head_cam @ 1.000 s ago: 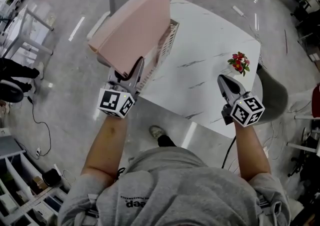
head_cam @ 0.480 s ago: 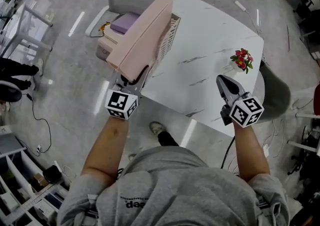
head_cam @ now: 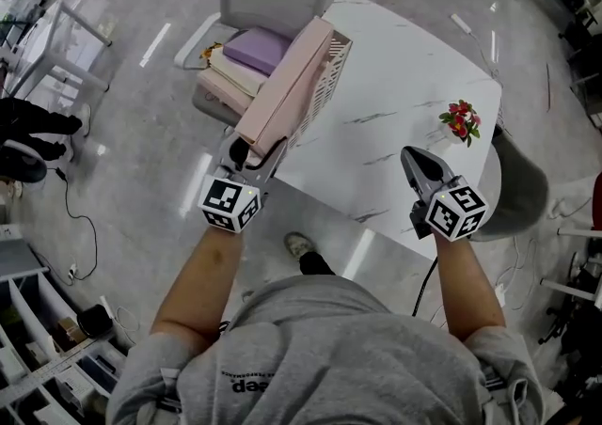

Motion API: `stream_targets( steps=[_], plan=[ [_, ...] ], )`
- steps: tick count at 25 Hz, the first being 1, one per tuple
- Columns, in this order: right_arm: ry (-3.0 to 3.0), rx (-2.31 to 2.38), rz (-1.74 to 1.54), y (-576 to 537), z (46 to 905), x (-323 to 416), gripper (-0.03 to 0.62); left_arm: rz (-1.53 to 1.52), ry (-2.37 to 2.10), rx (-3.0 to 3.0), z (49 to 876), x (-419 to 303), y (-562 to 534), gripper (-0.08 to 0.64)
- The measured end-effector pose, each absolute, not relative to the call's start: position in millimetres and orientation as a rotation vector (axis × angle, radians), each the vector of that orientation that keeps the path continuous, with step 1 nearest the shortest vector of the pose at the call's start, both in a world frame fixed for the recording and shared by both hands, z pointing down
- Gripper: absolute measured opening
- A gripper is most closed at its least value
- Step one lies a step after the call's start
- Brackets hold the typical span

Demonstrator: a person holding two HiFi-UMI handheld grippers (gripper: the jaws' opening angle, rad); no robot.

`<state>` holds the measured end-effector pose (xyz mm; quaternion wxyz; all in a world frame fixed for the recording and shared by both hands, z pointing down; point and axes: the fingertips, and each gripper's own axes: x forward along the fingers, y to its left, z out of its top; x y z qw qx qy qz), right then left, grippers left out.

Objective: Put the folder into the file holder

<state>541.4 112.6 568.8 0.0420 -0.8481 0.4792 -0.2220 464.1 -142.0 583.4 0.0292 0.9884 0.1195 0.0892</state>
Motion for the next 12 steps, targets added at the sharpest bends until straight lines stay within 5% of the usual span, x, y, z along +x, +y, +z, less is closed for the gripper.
stream_targets(
  steps=[12],
  plan=[
    [1.637, -2.559, -0.616, 54.0, 546.3, 522.1, 0.005, 0.220, 0.389, 3.005, 556.6, 395.5, -165.2, 0.308]
  ],
)
